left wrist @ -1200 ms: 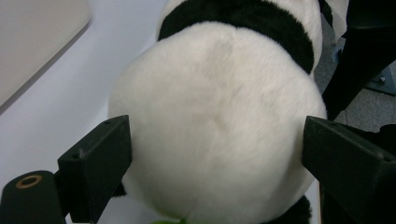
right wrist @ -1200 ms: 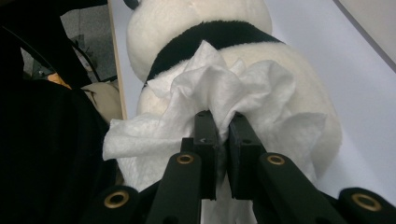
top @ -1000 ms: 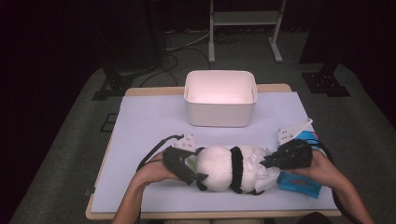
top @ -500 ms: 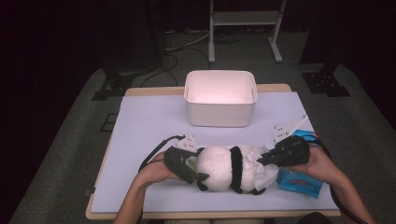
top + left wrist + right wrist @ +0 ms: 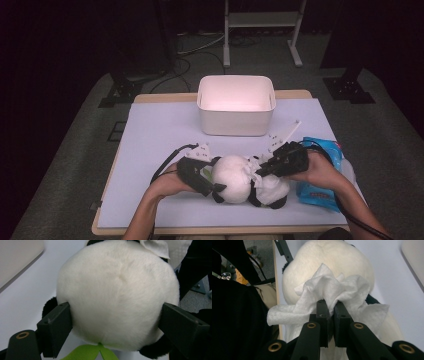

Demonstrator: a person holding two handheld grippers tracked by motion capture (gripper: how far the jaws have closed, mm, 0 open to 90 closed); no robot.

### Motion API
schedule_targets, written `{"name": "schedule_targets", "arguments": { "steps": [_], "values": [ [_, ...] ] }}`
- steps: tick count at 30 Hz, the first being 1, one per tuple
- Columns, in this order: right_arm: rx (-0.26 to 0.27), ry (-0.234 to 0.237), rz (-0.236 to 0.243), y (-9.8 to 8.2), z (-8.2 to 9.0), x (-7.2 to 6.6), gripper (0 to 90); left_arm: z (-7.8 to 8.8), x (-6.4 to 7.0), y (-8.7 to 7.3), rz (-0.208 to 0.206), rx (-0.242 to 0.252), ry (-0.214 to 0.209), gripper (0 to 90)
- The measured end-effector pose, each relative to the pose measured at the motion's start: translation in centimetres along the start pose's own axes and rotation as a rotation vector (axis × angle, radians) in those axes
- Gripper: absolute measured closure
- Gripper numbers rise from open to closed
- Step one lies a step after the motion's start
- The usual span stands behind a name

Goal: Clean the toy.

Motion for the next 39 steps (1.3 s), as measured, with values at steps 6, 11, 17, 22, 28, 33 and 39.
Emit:
{"name": "schedule_targets", "arguments": {
  "steps": [6, 11, 17, 22, 28, 33, 39],
  "values": [
    [-0.009, 0.02, 0.034, 1.5, -1.2, -0.3, 83.4, -0.2, 0.0, 0.0, 0.001, 0.003, -0.002, 13.2],
    [-0.015, 0.036, 0.062, 2.9, -2.0, -0.6, 83.4, -0.5, 0.1, 0.0, 0.004, -0.001, -0.002, 13.2],
    [-0.025, 0.048, 0.063, 2.9, -2.2, -0.6, 83.4, -0.6, 0.0, -0.2, 0.006, 0.0, -0.006, 13.2],
    [-0.047, 0.039, 0.049, 1.7, -1.8, -0.6, 83.4, -0.6, -0.2, -0.4, 0.003, -0.005, -0.005, 13.2],
    [-0.061, 0.001, 0.015, 0.2, -0.3, -0.2, 83.2, -0.7, -0.2, -0.5, 0.003, -0.005, -0.008, 12.9],
    [-0.055, -0.04, -0.025, -1.2, 1.6, 0.5, 82.8, -0.7, -0.3, -0.7, 0.006, -0.009, -0.016, 12.7],
    [-0.021, -0.063, -0.088, -3.5, 3.2, 1.4, 82.0, -0.5, -0.6, -0.9, 0.009, -0.013, -0.03, 12.7]
  ]
}}
Point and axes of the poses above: each handheld gripper's, and its own axes: z roughly backward along the jaws, y roughly out of its top, x roughly to its right, the point moved 1 cm from there along -z, roughly forward along the jaws, and after that the axes turned 1 degree about -z, right-handed, at the moved point
